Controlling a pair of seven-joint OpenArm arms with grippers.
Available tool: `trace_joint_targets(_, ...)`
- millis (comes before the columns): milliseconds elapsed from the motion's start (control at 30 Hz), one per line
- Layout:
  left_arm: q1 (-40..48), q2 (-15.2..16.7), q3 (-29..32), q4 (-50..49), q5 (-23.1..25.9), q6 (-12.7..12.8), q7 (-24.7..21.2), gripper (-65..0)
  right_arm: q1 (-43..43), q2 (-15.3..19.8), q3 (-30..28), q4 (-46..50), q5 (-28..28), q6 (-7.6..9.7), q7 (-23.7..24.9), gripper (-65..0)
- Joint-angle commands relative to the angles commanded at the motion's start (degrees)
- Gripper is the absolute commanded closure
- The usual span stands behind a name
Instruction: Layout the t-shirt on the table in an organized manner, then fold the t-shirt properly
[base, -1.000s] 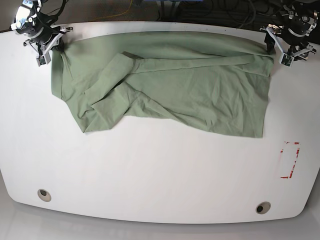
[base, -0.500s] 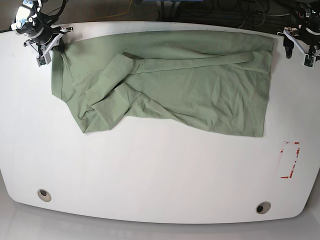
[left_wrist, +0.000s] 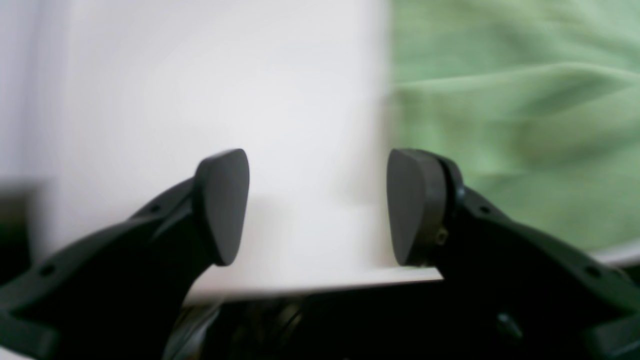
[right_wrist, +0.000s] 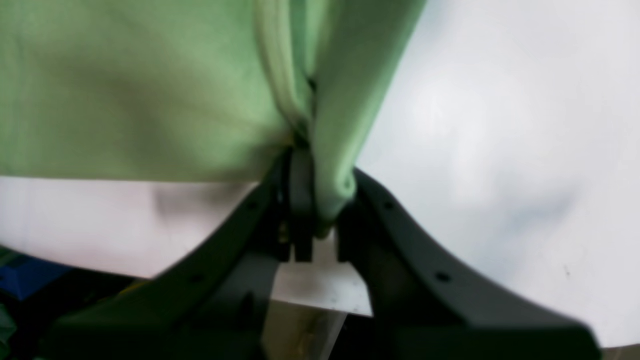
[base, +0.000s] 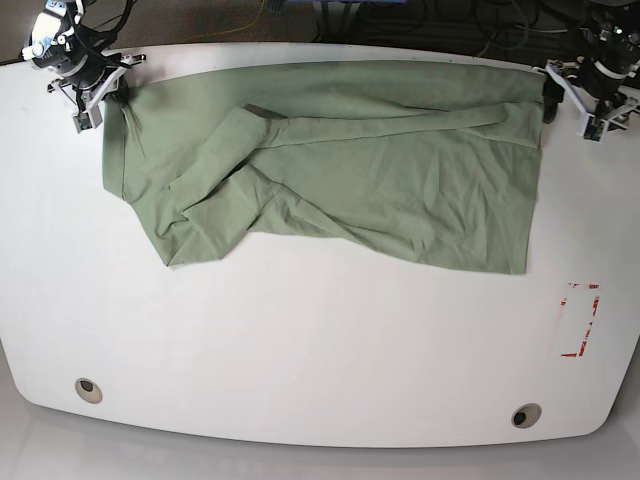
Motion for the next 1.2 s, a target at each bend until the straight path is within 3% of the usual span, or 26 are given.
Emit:
trace_joint_targets(200,0.0,0.0,4.4,-0.2,0.2,0.0,0.0,-0.6,0.0,-0.5,0.0,0.0,0.0,0.0,0.1,-2.5)
trace_joint_targets(333,0.0,0.3,4.7,-0.3,3.2,0.0,0.0,-4.0,0.0,-0.6,0.0,0.0,0.0,0.0,0.1,-2.5)
trace_joint_targets(633,0.0,3.2,4.7,-0.3,12.5,0.0,0.0,-2.9,0.0,-0.7,0.0,0.0,0.0,0.0,0.2,-2.5)
trace_joint_targets(1200,5.0,2.9,4.7,-0.3,13.5,0.0,0.0,-2.9,0.0,-0.7,0.0,0.0,0.0,0.0,0.2,-2.5)
